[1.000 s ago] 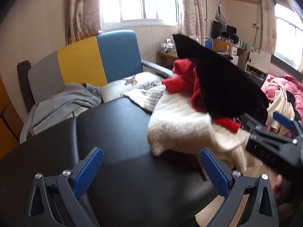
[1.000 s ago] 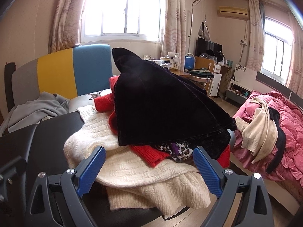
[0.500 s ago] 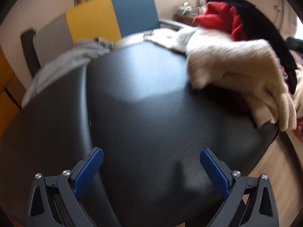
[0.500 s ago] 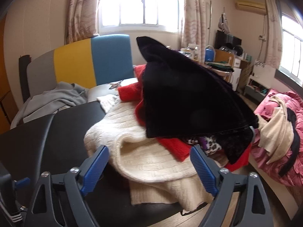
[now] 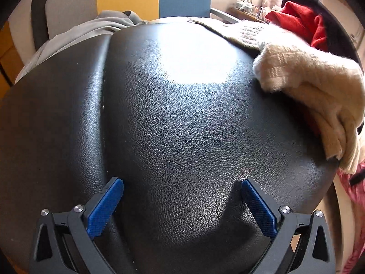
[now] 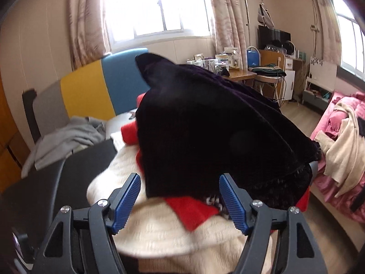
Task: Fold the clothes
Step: 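Move both tools toward the clothes pile on the black seat, then close the left gripper on the purple velvet top and lift it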
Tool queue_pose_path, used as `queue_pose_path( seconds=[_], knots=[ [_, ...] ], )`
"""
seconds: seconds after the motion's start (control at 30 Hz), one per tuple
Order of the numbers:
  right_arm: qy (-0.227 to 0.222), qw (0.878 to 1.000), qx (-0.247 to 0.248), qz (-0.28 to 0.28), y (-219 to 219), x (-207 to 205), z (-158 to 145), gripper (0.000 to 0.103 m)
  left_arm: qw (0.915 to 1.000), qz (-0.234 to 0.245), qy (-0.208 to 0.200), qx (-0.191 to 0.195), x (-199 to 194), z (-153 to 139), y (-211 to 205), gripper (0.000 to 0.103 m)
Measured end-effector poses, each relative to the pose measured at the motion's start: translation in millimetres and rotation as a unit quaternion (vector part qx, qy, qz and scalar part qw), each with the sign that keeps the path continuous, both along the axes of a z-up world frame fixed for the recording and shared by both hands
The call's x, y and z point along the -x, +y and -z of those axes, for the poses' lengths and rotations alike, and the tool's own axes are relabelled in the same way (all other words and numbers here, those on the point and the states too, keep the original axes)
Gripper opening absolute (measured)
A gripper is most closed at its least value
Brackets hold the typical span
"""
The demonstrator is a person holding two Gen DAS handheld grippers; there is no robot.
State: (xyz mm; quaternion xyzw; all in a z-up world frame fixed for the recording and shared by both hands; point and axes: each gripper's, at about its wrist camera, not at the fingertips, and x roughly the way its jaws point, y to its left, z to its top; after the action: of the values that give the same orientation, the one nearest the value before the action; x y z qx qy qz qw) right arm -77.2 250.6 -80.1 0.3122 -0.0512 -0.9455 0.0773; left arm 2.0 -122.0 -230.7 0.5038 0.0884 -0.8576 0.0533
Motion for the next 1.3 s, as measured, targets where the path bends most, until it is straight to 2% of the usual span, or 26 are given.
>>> queue_pose_path(
  seconds=[0.13,0.23,0.37,0.4,0.43,0.47,0.5,0.57,0.6,0.67,0.7,0.77,0.9,1.03,1.07,1.17,1.27,1.3],
  knots=[
    [0.017,1.0,0.0,0.012,13.6,34.5,-14.5,0.074,1.0,-0.007,0.005,-0.003,-1.0,2.2,-4.8,0.103],
    [0.018,0.999,0.023,0.04,38.2,74.9,-28.3,0.075,0.9999,-0.012,0.009,-0.005,-1.7,3.8,-8.5,0.103],
    [-0.029,0.994,0.073,0.081,75.9,135.5,-27.1,0.076,0.9997,-0.019,0.015,-0.007,-2.7,6.2,-13.5,0.103],
    [-0.053,0.99,0.11,0.078,83.0,147.2,-20.8,0.078,0.9997,-0.019,0.017,-0.006,-3.4,7.6,-16.4,0.103],
    [-0.079,0.981,0.167,0.058,85.7,155.4,-12.0,0.078,0.9996,-0.02,0.019,-0.006,-3.1,8.8,-19.5,0.103],
    [-0.09,0.976,0.198,0.032,78.1,154.6,-7.3,0.079,0.9995,-0.022,0.021,-0.005,-3.4,9.3,-20.5,0.103],
    [-0.093,0.974,0.207,-0.005,62.9,147.9,-6.4,0.08,0.9995,-0.023,0.023,-0.003,-7.2,5.0,-10.0,0.103],
    [-0.092,0.973,0.198,-0.079,28.8,128.5,-6.6,0.089,0.9996,-0.021,0.02,-0.002,-8.5,1.8,-9.3,0.103],
    [-0.097,0.967,0.199,-0.127,8.5,114.3,-3.9,0.089,0.9997,-0.02,0.016,-0.003,-8.1,0.4,-10.2,0.103],
    [-0.137,0.935,0.233,-0.231,-32.6,85.7,12.2,0.085,0.9998,-0.016,-0.003,-0.007,-3.4,-9.2,-11.2,0.103],
    [-0.148,0.931,0.226,-0.246,-45.8,73.8,18.9,0.085,0.9998,-0.017,-0.003,-0.01,-1.1,-16.4,-12.6,0.102],
    [-0.148,0.932,0.202,-0.263,-68.9,42.7,29.5,0.085,0.9994,0.009,0.028,-0.019,11.0,-48.0,-3.0,0.102],
    [-0.132,0.942,0.164,-0.262,-76.6,-4.1,37.8,0.085,0.9936,0.061,0.088,-0.035,35.3,-111.2,16.1,0.102],
    [-0.108,0.969,0.078,-0.208,-50.6,-27.7,40.8,0.085,0.9814,0.112,0.147,-0.052,61.6,-174.7,36.2,0.103],
    [-0.106,0.973,0.067,-0.193,-43.8,-30.7,46.0,0.085,0.9782,0.122,0.155,-0.065,81.5,-192.7,48.4,0.103],
    [-0.11,0.979,0.071,-0.154,-18.6,-29.1,57.9,0.085,0.9702,0.148,0.161,-0.104,129.7,-233.0,81.1,0.103],
    [-0.121,0.979,0.097,-0.133,-4.7,-16.9,65.3,0.085,0.9619,0.172,0.158,-0.142,173.2,-266.4,112.6,0.103],
    [-0.125,0.978,0.099,-0.133,-3.9,-11.5,69.1,0.085,0.9606,0.176,0.148,-0.156,188.6,-269.7,125.5,0.103]
  ],
)
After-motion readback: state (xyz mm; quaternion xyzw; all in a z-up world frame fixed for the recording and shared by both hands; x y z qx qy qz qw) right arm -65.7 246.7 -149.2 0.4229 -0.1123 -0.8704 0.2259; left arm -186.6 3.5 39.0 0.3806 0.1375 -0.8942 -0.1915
